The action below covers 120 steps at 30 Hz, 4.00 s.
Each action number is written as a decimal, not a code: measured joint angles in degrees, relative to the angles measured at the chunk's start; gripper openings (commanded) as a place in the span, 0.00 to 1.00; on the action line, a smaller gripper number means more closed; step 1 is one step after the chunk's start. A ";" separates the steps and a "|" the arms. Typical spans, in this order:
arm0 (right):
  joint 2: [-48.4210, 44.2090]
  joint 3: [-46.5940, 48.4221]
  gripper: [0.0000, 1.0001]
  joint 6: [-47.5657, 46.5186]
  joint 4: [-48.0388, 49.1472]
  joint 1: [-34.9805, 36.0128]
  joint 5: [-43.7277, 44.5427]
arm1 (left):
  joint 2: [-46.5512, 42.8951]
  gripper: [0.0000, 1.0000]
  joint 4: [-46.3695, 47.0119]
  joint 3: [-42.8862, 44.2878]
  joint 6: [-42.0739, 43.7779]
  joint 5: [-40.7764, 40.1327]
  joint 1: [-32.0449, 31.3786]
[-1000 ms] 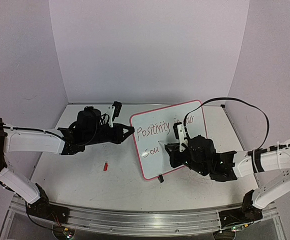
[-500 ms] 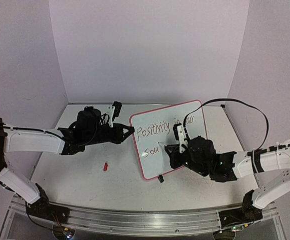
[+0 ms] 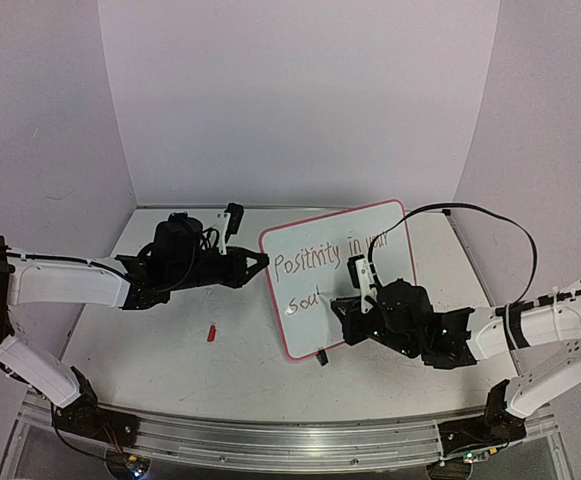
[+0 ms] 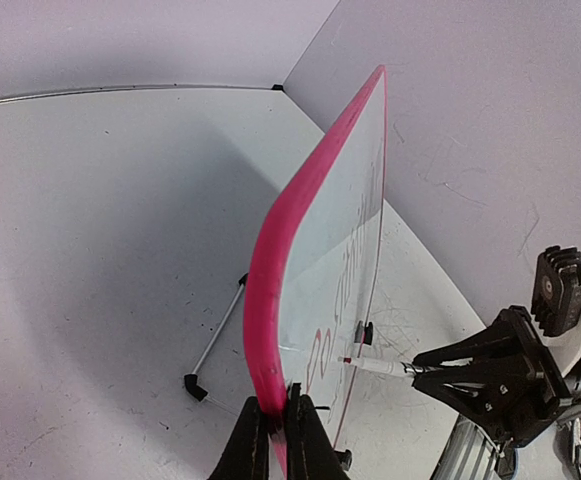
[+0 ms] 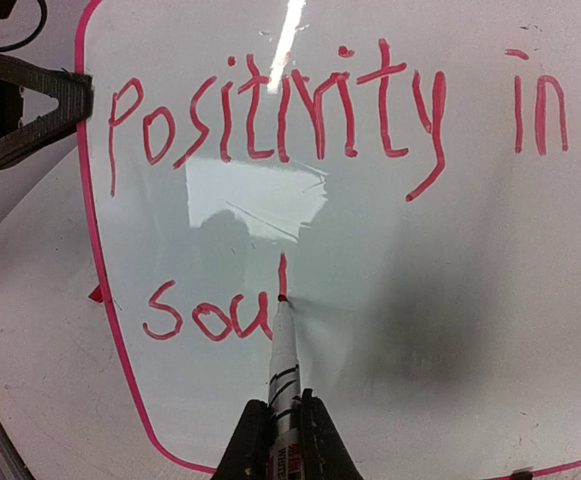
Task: Write a sentence on the whiteboard
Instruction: Write a sentence on the whiteboard, then pick up the pen cap from the center of the board.
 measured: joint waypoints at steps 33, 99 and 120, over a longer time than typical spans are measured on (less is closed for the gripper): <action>-4.70 -2.24 0.00 1.76 -1.73 0.82 0.47 | 0.00 0.00 -0.01 0.02 0.00 0.07 0.00; -20.80 7.60 0.00 -6.93 -27.28 -22.11 1.00 | -4.28 0.62 -45.25 -1.60 -9.06 -10.42 3.04; -27.11 6.79 0.00 -7.13 -28.52 -22.11 -9.37 | 13.31 0.21 -45.05 3.61 -5.48 -12.54 3.04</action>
